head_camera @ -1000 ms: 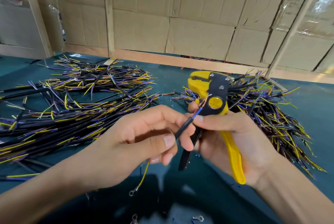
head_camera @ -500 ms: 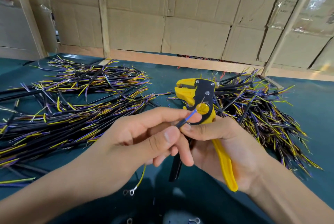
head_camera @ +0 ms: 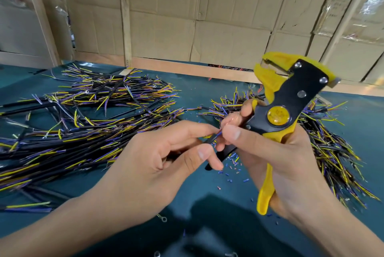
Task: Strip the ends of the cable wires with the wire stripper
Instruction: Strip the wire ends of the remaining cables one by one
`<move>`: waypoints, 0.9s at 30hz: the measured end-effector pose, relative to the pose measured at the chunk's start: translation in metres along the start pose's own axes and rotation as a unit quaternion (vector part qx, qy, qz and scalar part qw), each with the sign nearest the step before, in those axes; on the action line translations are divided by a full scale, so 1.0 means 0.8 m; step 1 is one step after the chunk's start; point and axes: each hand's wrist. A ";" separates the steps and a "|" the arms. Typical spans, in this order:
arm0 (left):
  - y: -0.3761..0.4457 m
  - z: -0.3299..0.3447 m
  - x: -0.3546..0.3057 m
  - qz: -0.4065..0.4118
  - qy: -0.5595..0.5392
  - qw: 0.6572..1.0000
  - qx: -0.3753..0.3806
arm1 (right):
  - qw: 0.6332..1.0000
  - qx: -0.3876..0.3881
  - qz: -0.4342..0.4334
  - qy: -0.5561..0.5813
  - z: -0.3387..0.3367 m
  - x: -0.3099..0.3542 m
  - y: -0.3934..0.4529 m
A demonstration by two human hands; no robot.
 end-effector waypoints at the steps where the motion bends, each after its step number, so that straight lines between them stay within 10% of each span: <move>1: 0.000 0.000 0.001 0.001 -0.002 1.000 -0.002 | 1.000 -0.007 -0.007 -0.007 0.000 -0.001 0.000; 27: 0.001 0.005 0.011 0.016 -0.077 0.992 -0.097 | 0.992 -0.001 0.116 0.054 0.003 -0.024 -0.003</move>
Point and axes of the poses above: each hand's wrist, its own y-axis towards the middle knuckle, its own z-axis out of the palm, x = y × z
